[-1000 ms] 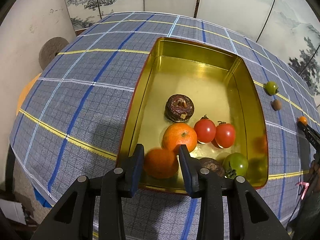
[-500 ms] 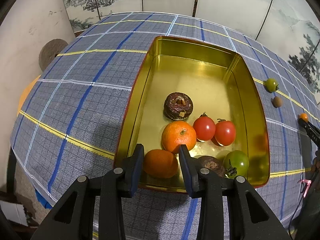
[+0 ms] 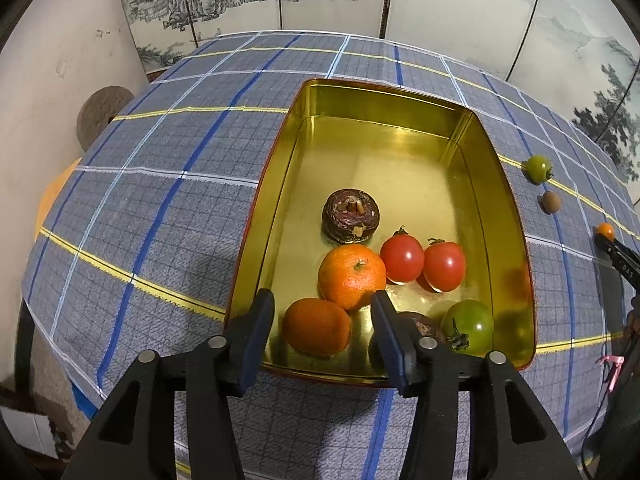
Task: Organize fruits
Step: 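Carry the mandarin into the gold tin with the left gripper and release, then carry the held mandarin into the gold tin with the right gripper and open, then move the right gripper to the small brown kiwi and grasp it, then move the left gripper to the green tomato and grasp it, then carry the green tomato into the gold tin with the left gripper and release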
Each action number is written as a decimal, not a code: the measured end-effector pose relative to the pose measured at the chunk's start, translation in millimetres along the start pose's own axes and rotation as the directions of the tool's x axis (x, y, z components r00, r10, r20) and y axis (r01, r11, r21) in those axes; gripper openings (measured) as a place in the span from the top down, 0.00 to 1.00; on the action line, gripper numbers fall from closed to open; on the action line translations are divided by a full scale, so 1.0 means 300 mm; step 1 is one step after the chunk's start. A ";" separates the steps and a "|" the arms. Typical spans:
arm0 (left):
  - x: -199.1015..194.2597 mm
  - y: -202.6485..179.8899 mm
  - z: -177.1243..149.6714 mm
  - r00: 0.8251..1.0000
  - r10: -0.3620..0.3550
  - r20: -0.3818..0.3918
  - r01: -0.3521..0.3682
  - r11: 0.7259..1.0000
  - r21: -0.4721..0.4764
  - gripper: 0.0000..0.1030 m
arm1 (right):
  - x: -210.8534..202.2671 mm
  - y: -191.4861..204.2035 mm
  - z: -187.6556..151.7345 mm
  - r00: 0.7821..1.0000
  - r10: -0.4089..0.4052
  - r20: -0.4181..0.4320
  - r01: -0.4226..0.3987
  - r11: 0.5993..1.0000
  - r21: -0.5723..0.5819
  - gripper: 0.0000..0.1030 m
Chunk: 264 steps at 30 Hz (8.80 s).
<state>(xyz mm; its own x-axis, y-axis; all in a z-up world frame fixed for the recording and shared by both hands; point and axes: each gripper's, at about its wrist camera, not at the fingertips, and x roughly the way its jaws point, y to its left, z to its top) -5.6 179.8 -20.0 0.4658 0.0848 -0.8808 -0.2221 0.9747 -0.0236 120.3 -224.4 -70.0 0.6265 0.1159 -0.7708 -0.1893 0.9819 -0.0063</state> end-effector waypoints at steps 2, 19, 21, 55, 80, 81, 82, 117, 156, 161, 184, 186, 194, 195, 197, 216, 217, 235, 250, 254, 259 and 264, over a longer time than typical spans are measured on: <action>-0.002 -0.003 -0.001 1.000 0.007 0.005 -0.007 1.000 0.006 0.48 | -0.002 -0.002 -0.001 1.000 -0.003 0.001 0.003 1.000 0.001 0.65; -0.050 -0.049 -0.021 0.993 0.049 0.107 -0.056 0.997 0.061 0.44 | -0.029 0.067 -0.002 0.999 0.033 0.011 -0.033 0.999 -0.006 0.66; -0.054 -0.054 -0.021 0.992 0.055 0.114 -0.063 0.996 0.065 0.44 | -0.044 0.086 0.003 0.999 0.047 0.019 -0.047 0.999 -0.012 0.66; -0.181 0.095 -0.031 0.978 0.104 0.182 -0.092 0.993 -0.072 0.41 | -0.246 0.892 0.046 0.887 0.460 -0.034 -0.439 0.817 -0.373 0.66; -0.158 0.258 -0.080 0.982 0.114 0.152 -0.087 0.981 -0.175 0.41 | -0.146 1.057 -0.010 0.895 0.427 -0.127 -0.438 0.794 -0.421 0.66; -0.157 0.263 -0.084 0.982 0.116 0.150 -0.088 0.980 -0.178 0.41 | -0.145 1.060 -0.012 0.897 0.424 -0.121 -0.433 0.795 -0.425 0.65; -0.157 0.266 -0.087 0.982 0.117 0.148 -0.090 0.979 -0.181 0.41 | -0.145 1.063 -0.014 0.899 0.422 -0.119 -0.430 0.795 -0.428 0.65; -0.151 0.155 -0.057 0.986 0.063 0.152 -0.046 0.993 -0.113 0.41 | -0.179 0.796 0.072 0.939 0.345 0.009 -0.325 0.894 -0.310 0.61; -0.032 -0.337 0.085 0.991 -0.102 0.090 0.091 0.989 0.118 0.41 | 0.064 0.414 0.084 0.989 0.147 -0.002 -0.145 0.975 -0.166 0.79; -0.020 -0.428 0.108 0.986 -0.132 0.098 0.117 0.983 0.143 0.41 | 0.067 0.311 0.086 0.994 0.107 0.000 -0.106 0.987 -0.124 0.79; 0.143 -0.734 0.256 0.976 -0.211 0.052 0.199 0.965 0.173 0.41 | 0.062 -0.064 0.072 1.000 0.023 0.007 -0.023 1.000 0.019 0.79; 0.165 -0.758 0.274 0.976 -0.211 0.059 0.198 0.964 0.176 0.41 | 0.063 -0.056 0.072 1.000 0.014 0.005 -0.014 1.000 0.010 0.78; 0.289 -0.836 0.349 0.980 -0.195 0.048 0.184 0.966 0.180 0.43 | 0.058 -0.065 0.066 1.000 0.028 0.007 -0.028 1.000 0.012 0.77; 0.304 -0.839 0.360 0.978 -0.202 0.046 0.191 0.967 0.171 0.44 | 0.058 -0.065 0.066 1.000 0.029 0.007 -0.029 0.999 0.012 0.77; 0.325 -0.846 0.374 0.980 -0.196 0.045 0.186 0.968 0.168 0.44 | 0.058 -0.066 0.066 1.000 0.030 0.007 -0.030 0.999 0.013 0.77; 0.293 -0.830 0.263 0.987 -0.159 0.038 0.147 0.963 0.224 0.64 | 0.057 -0.054 0.069 1.000 0.019 0.004 -0.019 1.000 -0.001 0.76; 0.286 -0.823 0.252 0.987 -0.159 0.035 0.147 0.963 0.224 0.64 | 0.057 -0.053 0.069 1.000 0.019 0.004 -0.019 1.000 -0.001 0.76; 0.174 -0.735 0.186 0.989 -0.139 0.046 0.126 0.970 0.206 0.64 | 0.060 -0.051 0.070 1.000 0.014 0.004 -0.014 1.000 -0.005 0.76; 0.084 -0.608 0.190 0.989 -0.116 0.092 0.101 0.983 0.152 0.64 | 0.059 -0.054 0.068 1.000 0.007 0.004 -0.007 1.000 -0.010 0.76; 0.065 -0.554 0.199 0.989 -0.107 0.104 0.094 0.987 0.128 0.64 | 0.059 -0.054 0.069 1.000 0.004 0.003 -0.004 1.000 -0.012 0.76; 0.045 -0.498 0.211 0.989 -0.088 0.116 0.076 0.991 0.109 0.64 | 0.059 -0.054 0.069 1.000 0.004 0.004 -0.004 1.000 -0.012 0.76; 0.022 -0.445 0.221 0.986 -0.102 0.130 0.091 0.992 0.088 0.64 | 0.060 -0.055 0.070 1.000 0.001 0.003 -0.001 1.000 -0.015 0.76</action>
<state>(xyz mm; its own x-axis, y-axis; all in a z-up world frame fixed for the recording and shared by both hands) 84.0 63.9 8.6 0.5933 0.0113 -0.8049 -0.1028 0.9928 -0.0618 150.5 -235.2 -70.3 0.6288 0.1176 -0.7686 -0.2011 0.9795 -0.0147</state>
